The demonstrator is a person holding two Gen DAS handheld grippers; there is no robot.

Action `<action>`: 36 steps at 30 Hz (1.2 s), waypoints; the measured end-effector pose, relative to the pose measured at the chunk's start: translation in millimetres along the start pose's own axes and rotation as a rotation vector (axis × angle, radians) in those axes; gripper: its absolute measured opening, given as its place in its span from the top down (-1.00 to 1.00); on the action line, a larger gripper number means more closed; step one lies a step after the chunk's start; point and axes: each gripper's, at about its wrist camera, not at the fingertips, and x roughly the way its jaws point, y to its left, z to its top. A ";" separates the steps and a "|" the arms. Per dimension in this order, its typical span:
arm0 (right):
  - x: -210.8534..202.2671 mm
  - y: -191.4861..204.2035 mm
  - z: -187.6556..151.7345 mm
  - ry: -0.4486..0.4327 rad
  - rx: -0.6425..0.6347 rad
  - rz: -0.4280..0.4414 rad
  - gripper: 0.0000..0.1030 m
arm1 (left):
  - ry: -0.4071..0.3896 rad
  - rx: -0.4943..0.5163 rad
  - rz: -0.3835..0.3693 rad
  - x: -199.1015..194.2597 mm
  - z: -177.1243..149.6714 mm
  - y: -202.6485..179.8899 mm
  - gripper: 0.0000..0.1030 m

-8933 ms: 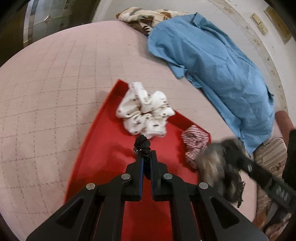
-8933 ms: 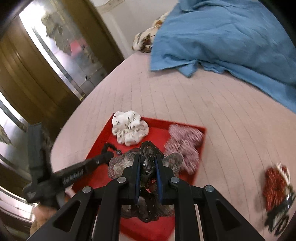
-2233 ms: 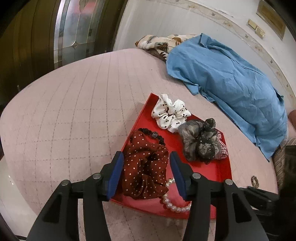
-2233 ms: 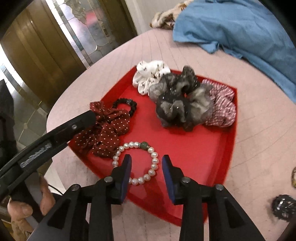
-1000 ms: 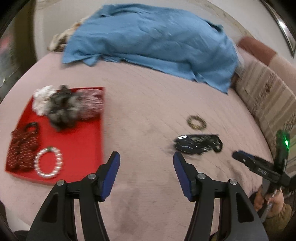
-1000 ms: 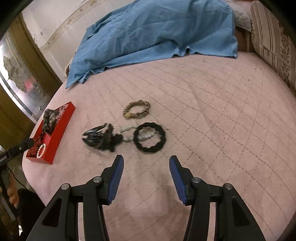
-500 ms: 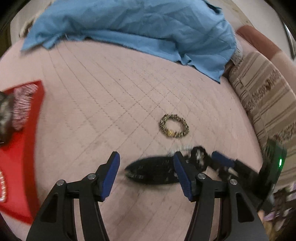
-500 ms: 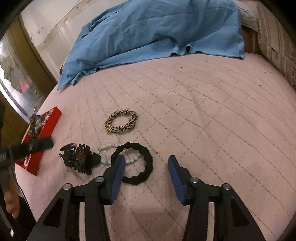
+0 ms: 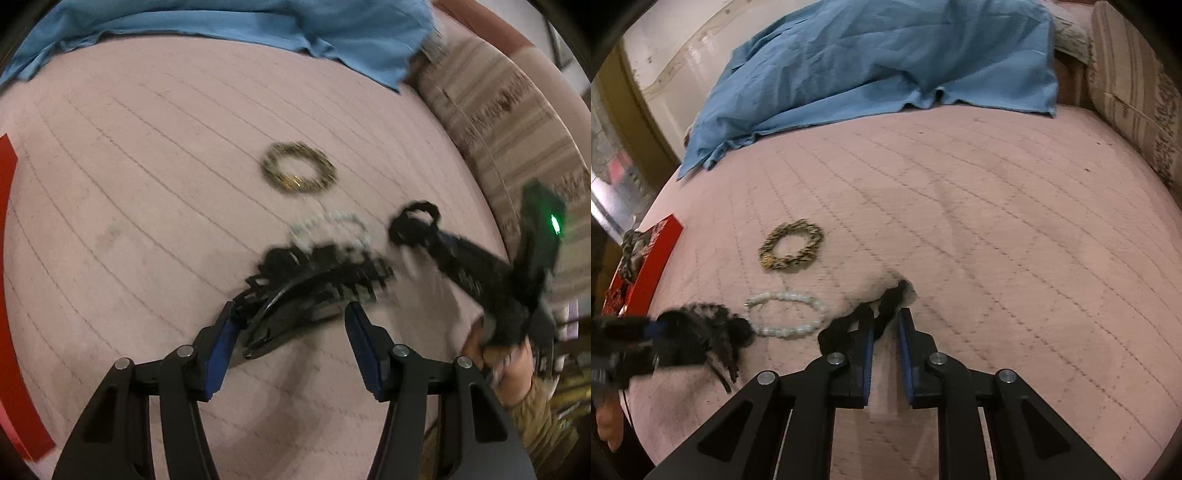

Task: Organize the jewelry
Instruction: 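Grasp the black claw clips with the left tool while the right tool grasps the black hair tie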

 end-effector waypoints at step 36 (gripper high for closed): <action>-23.8 -77.7 -1.8 -0.080 0.434 0.137 0.12 | -0.194 -0.121 0.023 -45.5 4.0 19.7 -0.20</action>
